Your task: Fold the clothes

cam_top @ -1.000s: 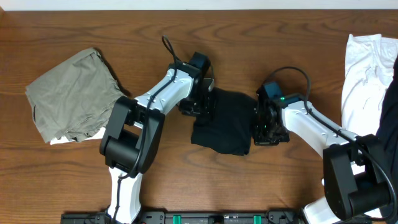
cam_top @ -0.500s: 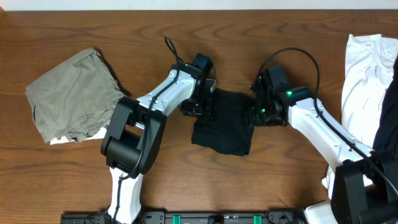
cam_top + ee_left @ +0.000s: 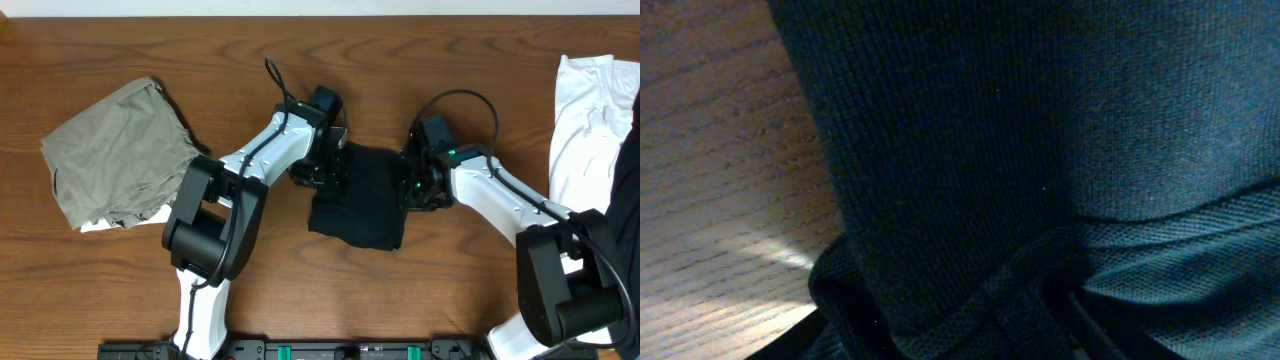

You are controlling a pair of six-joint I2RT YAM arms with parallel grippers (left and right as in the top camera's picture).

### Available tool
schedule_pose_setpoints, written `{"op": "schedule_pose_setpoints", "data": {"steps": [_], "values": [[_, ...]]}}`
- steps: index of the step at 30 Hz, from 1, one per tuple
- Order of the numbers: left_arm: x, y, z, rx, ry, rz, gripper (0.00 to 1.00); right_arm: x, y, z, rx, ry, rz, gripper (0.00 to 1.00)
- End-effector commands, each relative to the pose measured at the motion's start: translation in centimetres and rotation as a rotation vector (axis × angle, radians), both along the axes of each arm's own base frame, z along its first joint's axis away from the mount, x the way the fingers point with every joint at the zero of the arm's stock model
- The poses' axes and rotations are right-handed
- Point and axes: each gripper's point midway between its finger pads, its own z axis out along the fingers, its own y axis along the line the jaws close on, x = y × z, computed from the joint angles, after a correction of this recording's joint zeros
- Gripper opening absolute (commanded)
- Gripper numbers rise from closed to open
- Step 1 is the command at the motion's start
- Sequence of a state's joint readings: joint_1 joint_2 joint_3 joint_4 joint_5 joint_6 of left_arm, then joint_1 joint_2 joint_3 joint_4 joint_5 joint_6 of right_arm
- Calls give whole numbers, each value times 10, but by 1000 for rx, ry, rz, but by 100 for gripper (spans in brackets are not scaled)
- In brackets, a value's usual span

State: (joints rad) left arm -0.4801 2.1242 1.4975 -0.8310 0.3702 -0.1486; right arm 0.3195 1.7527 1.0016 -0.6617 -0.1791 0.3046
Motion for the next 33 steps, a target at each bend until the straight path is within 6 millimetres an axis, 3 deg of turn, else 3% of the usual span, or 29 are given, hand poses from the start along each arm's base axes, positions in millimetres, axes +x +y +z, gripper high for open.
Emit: {"op": "schedule_pose_setpoints", "data": {"steps": [1, 5, 10, 16, 23, 25, 29, 33], "values": [[-12, 2, -15, 26, 47, -28, 59, 13, -34, -2, -137, -48, -93, 12], [-12, 2, -15, 27, 50, -28, 59, 17, -49, -2, -158, -49, -133, 10], [-12, 2, -15, 27, 49, -28, 59, 10, -53, -4, -169, -18, -139, 9], [-12, 2, -15, 27, 49, -28, 59, 10, -38, 3, -85, -13, -110, 11], [-11, 2, -15, 26, 46, -28, 59, 33, 3, 79, 148, -210, 47, 19], [-11, 2, -15, 26, 46, -28, 59, 34, 12, 92, 192, -257, 100, 22], [-11, 2, -15, 24, 43, -28, 59, 36, 21, 88, 200, -268, 133, 22], [-11, 2, -15, 24, 43, -28, 59, 30, 24, 57, 185, -187, 141, 22]]}}
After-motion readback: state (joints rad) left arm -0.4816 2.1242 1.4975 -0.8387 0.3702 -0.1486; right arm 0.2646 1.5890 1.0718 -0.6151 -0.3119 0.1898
